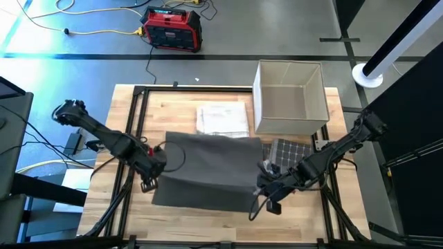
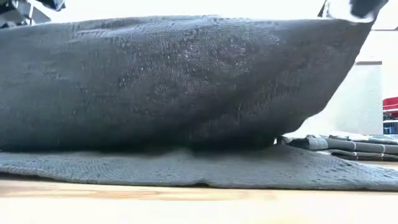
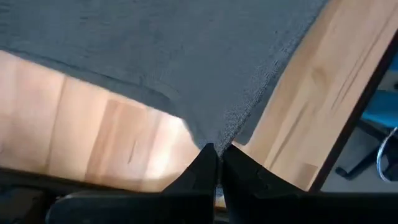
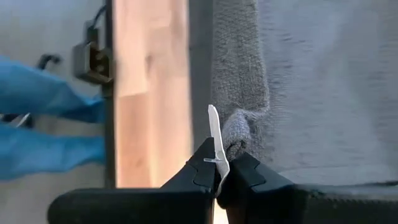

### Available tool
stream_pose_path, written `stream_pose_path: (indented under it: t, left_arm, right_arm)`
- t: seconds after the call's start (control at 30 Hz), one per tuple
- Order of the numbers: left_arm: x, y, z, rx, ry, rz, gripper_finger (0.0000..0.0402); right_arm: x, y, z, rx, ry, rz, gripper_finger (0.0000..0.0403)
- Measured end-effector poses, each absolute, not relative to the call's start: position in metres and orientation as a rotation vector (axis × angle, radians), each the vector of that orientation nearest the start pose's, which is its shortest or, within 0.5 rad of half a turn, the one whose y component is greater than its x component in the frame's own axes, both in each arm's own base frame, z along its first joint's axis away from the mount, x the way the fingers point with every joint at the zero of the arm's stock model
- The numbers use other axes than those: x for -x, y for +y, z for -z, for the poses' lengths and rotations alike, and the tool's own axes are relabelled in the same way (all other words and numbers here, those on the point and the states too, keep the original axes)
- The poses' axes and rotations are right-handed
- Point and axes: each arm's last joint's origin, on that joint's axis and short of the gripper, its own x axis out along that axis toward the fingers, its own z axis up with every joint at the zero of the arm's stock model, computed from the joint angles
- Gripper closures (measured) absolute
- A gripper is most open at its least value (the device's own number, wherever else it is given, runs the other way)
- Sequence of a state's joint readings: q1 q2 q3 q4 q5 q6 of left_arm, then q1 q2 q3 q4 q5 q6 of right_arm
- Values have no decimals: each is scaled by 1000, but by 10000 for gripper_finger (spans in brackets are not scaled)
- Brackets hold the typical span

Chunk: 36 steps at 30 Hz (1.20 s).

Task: Fold towel
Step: Fold the gray towel

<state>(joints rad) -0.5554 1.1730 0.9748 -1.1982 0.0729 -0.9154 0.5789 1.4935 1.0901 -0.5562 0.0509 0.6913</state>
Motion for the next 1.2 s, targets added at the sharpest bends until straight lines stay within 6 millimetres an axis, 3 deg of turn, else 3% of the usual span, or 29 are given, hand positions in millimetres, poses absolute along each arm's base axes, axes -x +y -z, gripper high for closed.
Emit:
stream_pose_path:
  t: [0.37, 0.63, 0.83, 1.03, 1.2]
  left_arm:
    - [-162, -114, -222, 347, 1503, -169, 400]
    - [-173, -127, -198, 339, 1535, -127, 400]
    - [-176, -135, -186, 308, 1565, -122, 399]
    - [-178, -139, -177, 291, 1597, -162, 338]
    - [-178, -140, -174, 304, 1636, -156, 270]
  right_arm:
    - [-257, 164, -208, -383, 957, -213, 403]
    - [-275, 182, -167, -461, 1067, -332, 403]
    - [-286, 189, -154, -475, 1110, -303, 403]
    - [-285, 188, -152, -499, 1139, -257, 392]
    - [-279, 187, -150, -569, 1250, -246, 340]
